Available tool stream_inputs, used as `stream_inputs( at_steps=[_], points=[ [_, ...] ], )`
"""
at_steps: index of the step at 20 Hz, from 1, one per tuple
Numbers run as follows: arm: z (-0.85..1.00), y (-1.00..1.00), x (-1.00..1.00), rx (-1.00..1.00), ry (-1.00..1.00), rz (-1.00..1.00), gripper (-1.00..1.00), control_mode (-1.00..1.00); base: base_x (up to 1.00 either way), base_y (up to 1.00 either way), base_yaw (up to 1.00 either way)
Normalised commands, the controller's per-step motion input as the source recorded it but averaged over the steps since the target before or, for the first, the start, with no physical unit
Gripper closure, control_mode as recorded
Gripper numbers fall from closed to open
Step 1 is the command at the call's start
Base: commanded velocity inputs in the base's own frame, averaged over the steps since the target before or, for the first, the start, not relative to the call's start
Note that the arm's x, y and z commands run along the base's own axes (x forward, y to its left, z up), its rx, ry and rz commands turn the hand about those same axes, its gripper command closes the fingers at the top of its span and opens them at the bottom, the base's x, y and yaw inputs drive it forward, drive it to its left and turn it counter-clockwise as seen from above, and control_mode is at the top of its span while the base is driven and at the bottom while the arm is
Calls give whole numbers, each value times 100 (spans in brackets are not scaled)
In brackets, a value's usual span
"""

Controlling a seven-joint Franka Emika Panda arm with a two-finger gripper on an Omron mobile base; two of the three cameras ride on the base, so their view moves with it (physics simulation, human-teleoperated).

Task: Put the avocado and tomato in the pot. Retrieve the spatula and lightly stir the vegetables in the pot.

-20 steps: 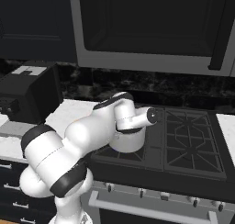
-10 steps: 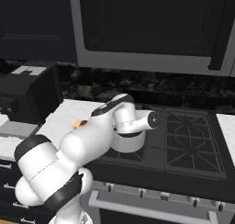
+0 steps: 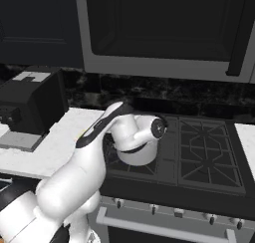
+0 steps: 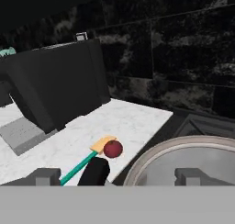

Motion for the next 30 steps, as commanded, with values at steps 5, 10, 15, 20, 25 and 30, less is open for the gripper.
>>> stream_inputs(
  at_steps=[5, 10, 15, 20, 25, 30],
  points=[
    [44, 61, -70, -3, 0, 0, -100, -100, 0, 0, 0],
    [46, 68, -67, -21, 0, 3, -100, -100, 0, 0, 0],
    [35, 68, -53, -29, 3, 2, -100, -100, 0, 0, 0],
    [29, 49, -16, -32, 13, 3, -100, -100, 0, 0, 0],
    [24, 7, 0, -18, 16, 9, -100, -100, 0, 0, 0],
    [0, 32, 0, -25, 17, 6, -100, -100, 0, 0, 0]
  ],
)
